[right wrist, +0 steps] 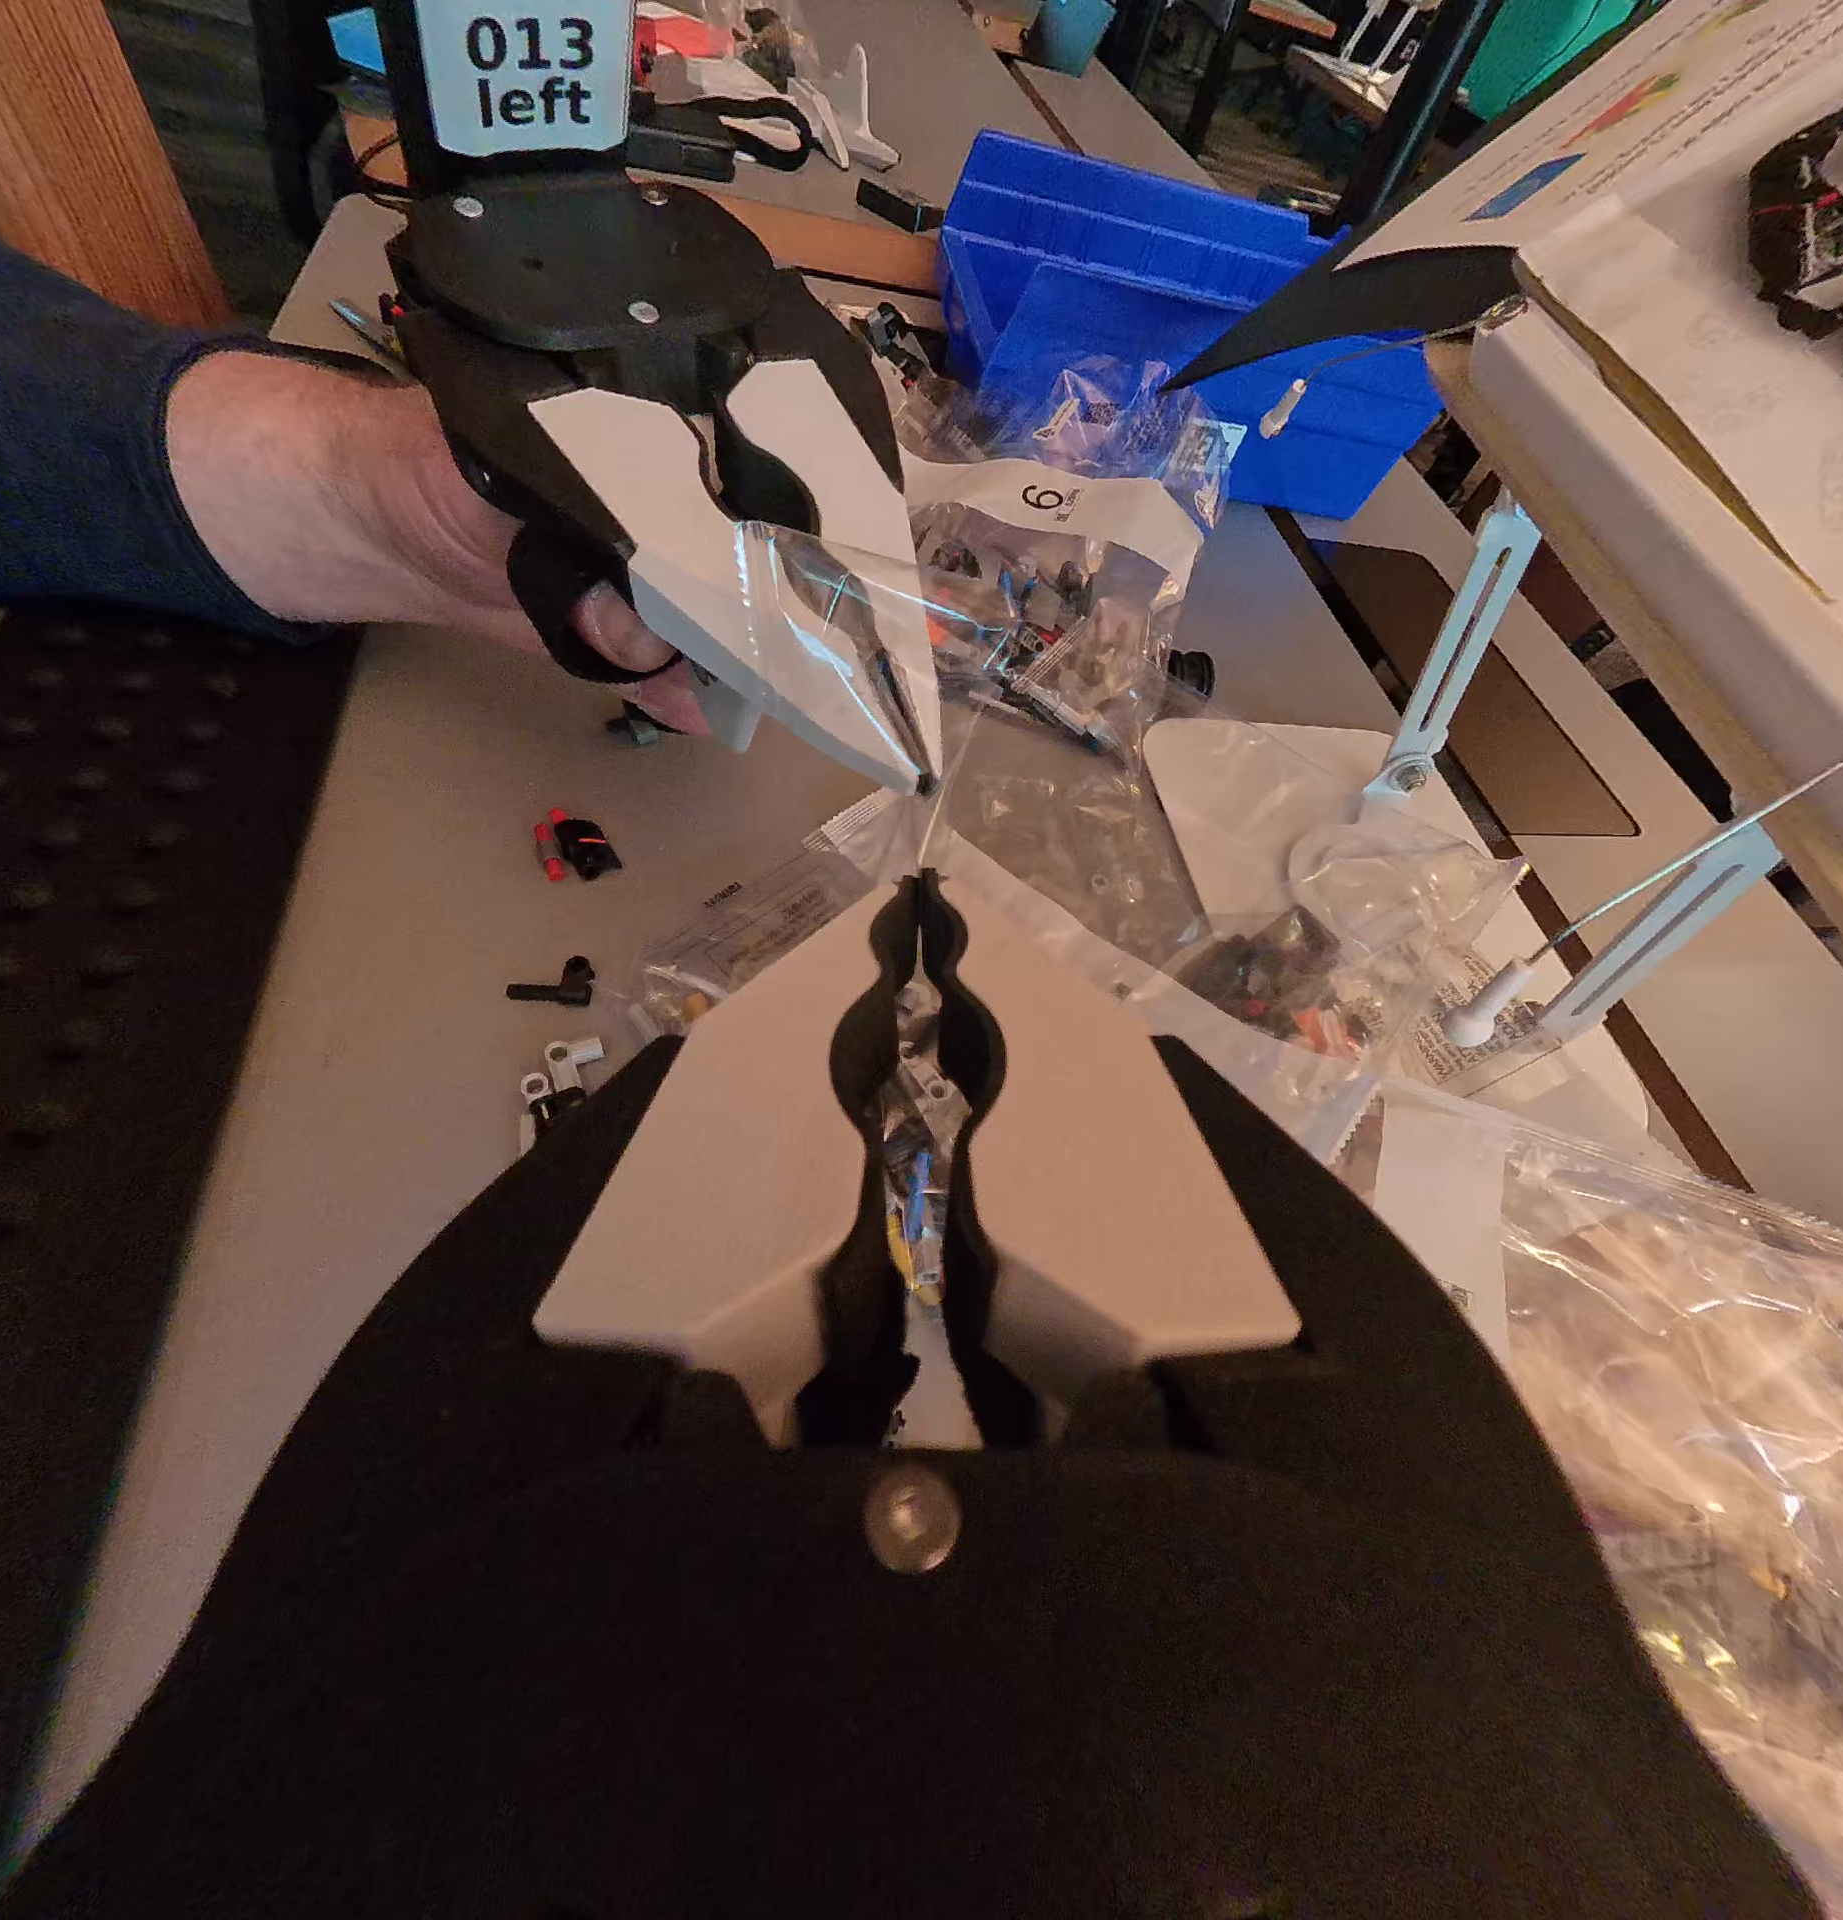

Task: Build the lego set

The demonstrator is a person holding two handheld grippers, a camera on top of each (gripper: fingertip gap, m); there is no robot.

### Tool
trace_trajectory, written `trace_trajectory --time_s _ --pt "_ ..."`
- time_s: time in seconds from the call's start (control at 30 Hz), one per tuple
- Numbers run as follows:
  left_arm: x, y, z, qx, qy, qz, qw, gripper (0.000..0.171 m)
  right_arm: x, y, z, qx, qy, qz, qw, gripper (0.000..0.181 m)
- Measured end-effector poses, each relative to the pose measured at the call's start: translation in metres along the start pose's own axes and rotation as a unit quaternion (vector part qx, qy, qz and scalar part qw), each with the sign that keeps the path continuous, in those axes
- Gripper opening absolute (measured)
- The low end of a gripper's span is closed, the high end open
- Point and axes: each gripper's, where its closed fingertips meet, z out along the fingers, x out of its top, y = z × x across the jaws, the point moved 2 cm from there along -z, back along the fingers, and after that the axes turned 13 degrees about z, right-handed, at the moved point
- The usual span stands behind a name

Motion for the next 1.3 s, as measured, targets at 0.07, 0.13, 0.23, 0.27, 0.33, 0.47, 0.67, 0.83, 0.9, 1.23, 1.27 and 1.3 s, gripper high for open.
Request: trace_trajectory --time_s 0.07,0.13,0.23,0.27,0.33,0.47,0.67,0.83,0.9,1.23,1.27,1.3 --pt "0.0001 -0.0002 -0.0002 0.000 0.000 -0.001 1.000 0.000 -0.0001 -0.0011 0.0002 0.003 -0.002 0.000 1.000 0.000" --pt "0.0008 -0.0013 -0.0007 0.002 0.004 -0.006 1.000 0.000 0.0012 -0.0022 0.0004 -0.001 0.000 -0.006 1.000 0.000" --pt "0.0003 -0.0053 -0.0023 0.007 0.007 -0.021 1.000 0.000 0.0031 -0.0063 0.0019 -0.003 -0.003 -0.016 1.000 0.000" --pt "0.0004 -0.0060 -0.0027 0.007 0.008 -0.026 1.000 0.000 0.0031 -0.0072 0.0028 -0.003 -0.004 -0.018 1.000 0.000" --pt "0.0002 -0.0067 -0.0030 0.008 0.009 -0.029 1.000 0.000 0.0026 -0.0074 0.0039 -0.001 -0.004 -0.012 1.000 0.000" --pt "0.0038 -0.0066 -0.0045 0.009 0.017 -0.022 1.000 0.000 0.0053 -0.0056 0.0024 0.001 0.012 0.002 1.000 0.000" --pt "0.0056 -0.0041 -0.0044 0.000 0.024 -0.024 0.999 0.000 0.0053 -0.0014 0.0055 -0.027 0.011 -0.008 1.000 0.007" --pt "0.0006 0.0001 -0.0002 0.001 0.004 0.001 1.000 0.000 -0.0029 0.0000 0.0066 -0.014 -0.012 -0.002 1.000 0.000" --pt "0.0033 -0.0025 -0.0019 0.006 0.016 -0.010 1.000 0.000 0.0001 -0.0012 0.0047 -0.004 -0.004 0.008 1.000 0.000" --pt "0.0081 -0.0048 -0.0066 -0.007 0.043 -0.055 0.998 0.000 0.0049 -0.0007 -0.0004 0.026 0.017 0.043 0.999 0.000" --pt "0.0087 -0.0054 -0.0074 -0.005 0.048 -0.055 0.997 0.000 0.0059 -0.0015 -0.0004 0.027 0.020 0.042 0.999 0.000" --pt "0.0082 -0.0063 -0.0076 -0.004 0.050 -0.055 0.997 0.000 0.0064 -0.0016 -0.0003 0.028 0.021 0.043 0.998 0.000"
